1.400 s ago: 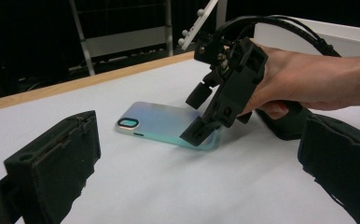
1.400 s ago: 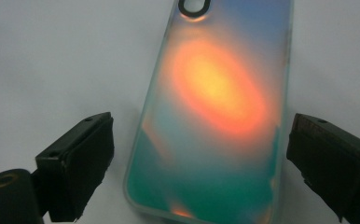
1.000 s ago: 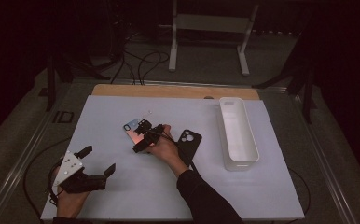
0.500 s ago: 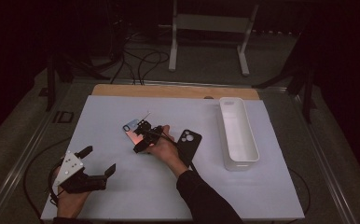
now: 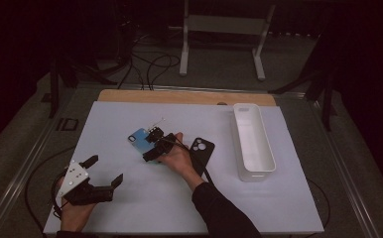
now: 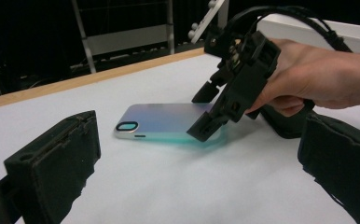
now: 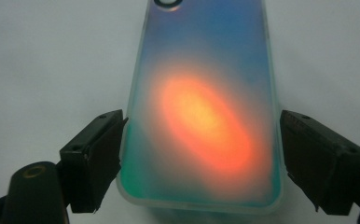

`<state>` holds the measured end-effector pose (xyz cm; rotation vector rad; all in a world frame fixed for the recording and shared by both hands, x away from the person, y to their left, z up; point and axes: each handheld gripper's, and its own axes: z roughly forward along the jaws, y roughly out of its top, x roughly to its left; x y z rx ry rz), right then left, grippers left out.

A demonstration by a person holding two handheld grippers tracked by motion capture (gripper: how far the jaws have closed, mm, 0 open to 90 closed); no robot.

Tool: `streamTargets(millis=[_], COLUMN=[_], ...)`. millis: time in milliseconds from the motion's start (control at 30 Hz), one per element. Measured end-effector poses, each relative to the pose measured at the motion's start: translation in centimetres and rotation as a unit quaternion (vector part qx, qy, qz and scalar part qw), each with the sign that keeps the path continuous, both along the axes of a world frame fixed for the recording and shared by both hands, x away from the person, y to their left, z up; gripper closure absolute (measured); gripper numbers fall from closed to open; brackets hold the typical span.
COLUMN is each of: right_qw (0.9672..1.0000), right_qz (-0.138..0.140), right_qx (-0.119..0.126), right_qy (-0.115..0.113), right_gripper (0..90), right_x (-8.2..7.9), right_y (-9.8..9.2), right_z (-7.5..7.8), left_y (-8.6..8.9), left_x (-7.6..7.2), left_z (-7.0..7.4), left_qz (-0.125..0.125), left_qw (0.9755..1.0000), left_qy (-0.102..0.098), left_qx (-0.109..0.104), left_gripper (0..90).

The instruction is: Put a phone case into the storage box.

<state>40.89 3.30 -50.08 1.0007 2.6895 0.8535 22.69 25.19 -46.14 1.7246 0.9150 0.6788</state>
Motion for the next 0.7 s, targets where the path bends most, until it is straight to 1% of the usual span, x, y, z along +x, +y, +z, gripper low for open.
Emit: streamTargets(millis=[267, 300, 333, 367, 400, 433, 467, 500, 533, 567, 600, 700], right_qw=[0.999, 0.999, 0.9985, 0.9985, 0.9979, 0.9979, 0.9976, 0.9971, 0.9971, 0.9961, 0.9957, 0.9952], right_qz=[-0.007, -0.007, -0.007, -0.007, -0.006, -0.006, -0.005, -0.006, -0.006, -0.007, -0.007, -0.006], right_qx=[0.043, 0.043, 0.054, 0.054, 0.064, 0.064, 0.07, 0.075, 0.075, 0.088, 0.093, 0.098], right_qy=[0.002, 0.002, 0.003, 0.003, 0.0, 0.0, -0.004, -0.003, -0.003, -0.003, -0.003, -0.004], right_gripper=[17.0, 17.0, 17.0, 17.0, 17.0, 17.0, 17.0, 17.0, 17.0, 17.0, 17.0, 17.0], right_x=[-0.2, -0.2, -0.3, -0.3, -0.4, -0.4, -0.5, -0.6, -0.6, -0.7, -0.8, -0.9], right_y=[-1.3, -1.3, -1.7, -1.7, -2.2, -2.2, -2.6, -2.8, -2.8, -3.3, -3.6, -4.0], right_z=[1.1, 1.1, 1.4, 1.4, 1.8, 1.8, 2.0, 2.2, 2.2, 2.5, 2.6, 2.9], left_y=[-0.1, -0.1, -0.1, -0.1, -0.2, -0.2, -0.2, -0.3, -0.4, -0.5, -0.6, -1.0], left_x=[0.1, 0.1, 0.2, 0.2, 0.2, 0.2, 0.3, 0.3, 0.4, 0.4, 0.5, 0.9], left_z=[-0.1, -0.1, -0.1, -0.1, -0.2, -0.2, -0.2, -0.2, -0.3, -0.3, -0.3, -0.5], left_qz=[0.001, 0.001, 0.002, 0.003, 0.003, 0.003, 0.003, 0.004, 0.004, 0.003, 0.003, 0.001], left_qw=[1.0, 1.0, 1.0, 0.9999, 0.9999, 0.9999, 0.9999, 0.9999, 0.9998, 0.9998, 0.9997, 0.9993], left_qy=[0.006, 0.006, 0.008, 0.01, 0.013, 0.013, 0.014, 0.016, 0.018, 0.022, 0.024, 0.037], left_qx=[0.003, 0.003, 0.004, 0.003, 0.002, 0.002, 0.002, 0.002, 0.003, 0.002, 0.003, 0.001], left_gripper=[0.0, 0.0, 0.0, 0.0, 0.0, 0.0, 0.0, 0.0, 0.0, 0.0, 0.0, 0.0])
